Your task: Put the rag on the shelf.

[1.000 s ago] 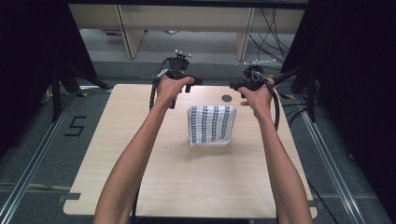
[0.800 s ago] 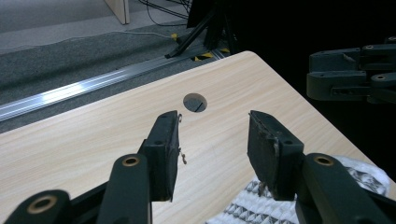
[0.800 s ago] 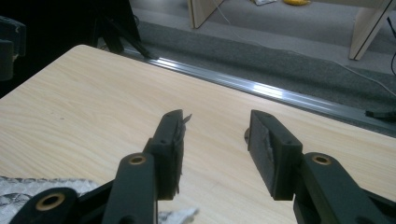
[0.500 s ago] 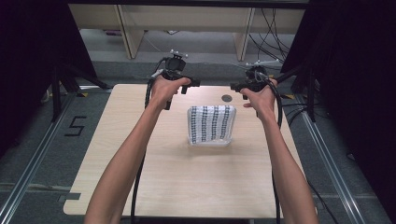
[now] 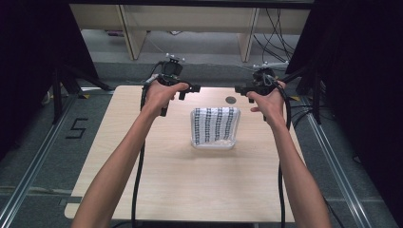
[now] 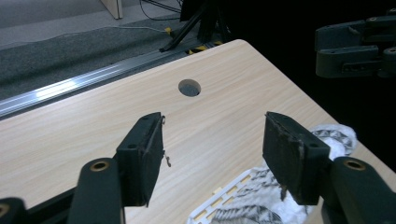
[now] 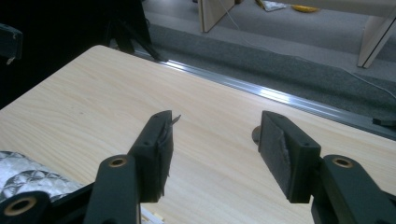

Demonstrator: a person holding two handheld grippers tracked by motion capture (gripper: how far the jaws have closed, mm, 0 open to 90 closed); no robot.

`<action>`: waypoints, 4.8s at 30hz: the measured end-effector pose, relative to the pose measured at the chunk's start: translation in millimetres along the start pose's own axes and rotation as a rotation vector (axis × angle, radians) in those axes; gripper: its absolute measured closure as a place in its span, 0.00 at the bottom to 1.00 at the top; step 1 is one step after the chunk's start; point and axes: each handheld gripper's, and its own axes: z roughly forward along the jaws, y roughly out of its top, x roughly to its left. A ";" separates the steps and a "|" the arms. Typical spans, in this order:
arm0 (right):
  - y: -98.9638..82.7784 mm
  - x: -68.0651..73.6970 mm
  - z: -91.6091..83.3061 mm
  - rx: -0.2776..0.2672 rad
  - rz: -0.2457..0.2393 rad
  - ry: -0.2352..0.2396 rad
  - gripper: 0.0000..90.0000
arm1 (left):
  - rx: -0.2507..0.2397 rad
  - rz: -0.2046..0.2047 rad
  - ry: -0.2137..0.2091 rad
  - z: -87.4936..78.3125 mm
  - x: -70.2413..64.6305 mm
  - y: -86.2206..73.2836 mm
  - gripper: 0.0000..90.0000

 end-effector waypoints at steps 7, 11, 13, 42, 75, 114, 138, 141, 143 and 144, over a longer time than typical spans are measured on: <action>0.1 3.9 -5.9 -0.005 0.032 -0.002 0.45 | -0.006 -0.003 0.008 -7.1 0.4 -5.5 0.38; 1.0 8.3 -7.4 -0.007 0.037 0.007 0.43 | 0.001 -0.007 0.006 -9.1 2.4 -8.3 0.36; 0.8 10.2 -7.4 0.000 0.037 0.006 0.40 | 0.004 0.000 0.014 -12.2 3.2 -9.9 0.35; -13.1 25.4 -36.3 -0.033 0.010 0.028 0.32 | -0.003 0.016 0.006 -39.0 1.9 -39.1 0.28; -36.0 46.6 -63.8 -0.058 -0.058 0.072 0.30 | -0.004 0.092 -0.029 -63.5 -15.7 -69.5 0.27; -74.3 59.4 -78.9 -0.053 -0.067 0.119 0.29 | -0.018 0.136 -0.064 -84.3 -25.0 -113.6 0.27; -102.3 63.2 -83.1 -0.045 -0.081 0.136 0.27 | -0.032 0.111 -0.088 -90.4 -19.2 -145.2 0.26; -107.8 64.1 -82.7 -0.041 -0.065 0.144 0.27 | -0.039 0.112 -0.087 -92.3 -19.9 -151.9 0.26; -108.6 63.7 -84.1 -0.024 -0.066 0.144 0.27 | -0.038 0.116 -0.088 -92.6 -19.5 -153.5 0.26; -111.0 64.4 -82.4 -0.040 -0.059 0.151 0.27 | -0.037 0.117 -0.085 -93.0 -19.8 -155.5 0.26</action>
